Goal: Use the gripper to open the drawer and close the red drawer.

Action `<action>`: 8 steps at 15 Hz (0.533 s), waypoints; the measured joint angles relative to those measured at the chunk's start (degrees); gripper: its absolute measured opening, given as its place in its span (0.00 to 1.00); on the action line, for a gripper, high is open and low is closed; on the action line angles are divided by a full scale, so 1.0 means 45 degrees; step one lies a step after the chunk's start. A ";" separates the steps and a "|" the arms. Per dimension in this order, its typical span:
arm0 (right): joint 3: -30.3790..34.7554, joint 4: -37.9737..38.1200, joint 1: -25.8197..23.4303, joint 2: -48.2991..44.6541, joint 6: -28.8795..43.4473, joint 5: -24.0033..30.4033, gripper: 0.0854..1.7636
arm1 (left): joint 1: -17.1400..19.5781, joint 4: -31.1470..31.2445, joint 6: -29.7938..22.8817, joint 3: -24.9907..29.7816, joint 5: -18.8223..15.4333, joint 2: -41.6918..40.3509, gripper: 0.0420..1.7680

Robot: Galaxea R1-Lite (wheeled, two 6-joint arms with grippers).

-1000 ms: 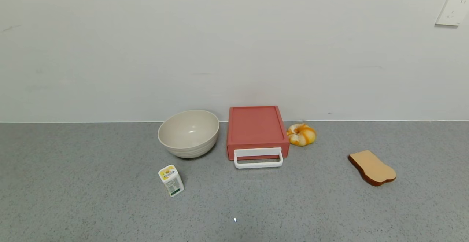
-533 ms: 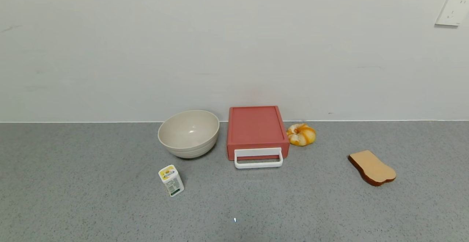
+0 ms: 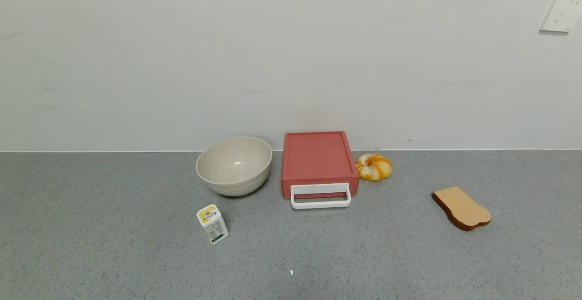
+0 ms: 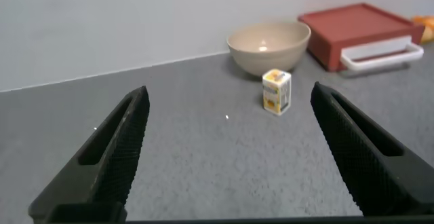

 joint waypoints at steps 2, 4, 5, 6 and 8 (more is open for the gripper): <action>0.0000 -0.0005 0.0000 0.0000 -0.0011 0.0000 0.97 | 0.0000 -0.0068 0.0054 0.0699 -0.0149 -0.0011 0.97; 0.0000 0.0000 0.0000 0.0000 -0.0005 0.0000 0.97 | 0.0000 0.0030 0.0092 0.1113 -0.0179 -0.0022 0.97; 0.0000 0.0000 0.0000 0.0000 0.0000 -0.0005 0.97 | 0.0000 0.0043 0.0108 0.1181 -0.0279 -0.0022 0.97; 0.0000 -0.0005 0.0000 0.0000 -0.0005 -0.0005 0.97 | 0.0000 0.0079 0.0135 0.1230 -0.0469 -0.0022 0.97; 0.0000 -0.0005 0.0000 0.0000 -0.0005 0.0000 0.97 | 0.0000 0.0111 0.0160 0.1254 -0.0626 -0.0022 0.97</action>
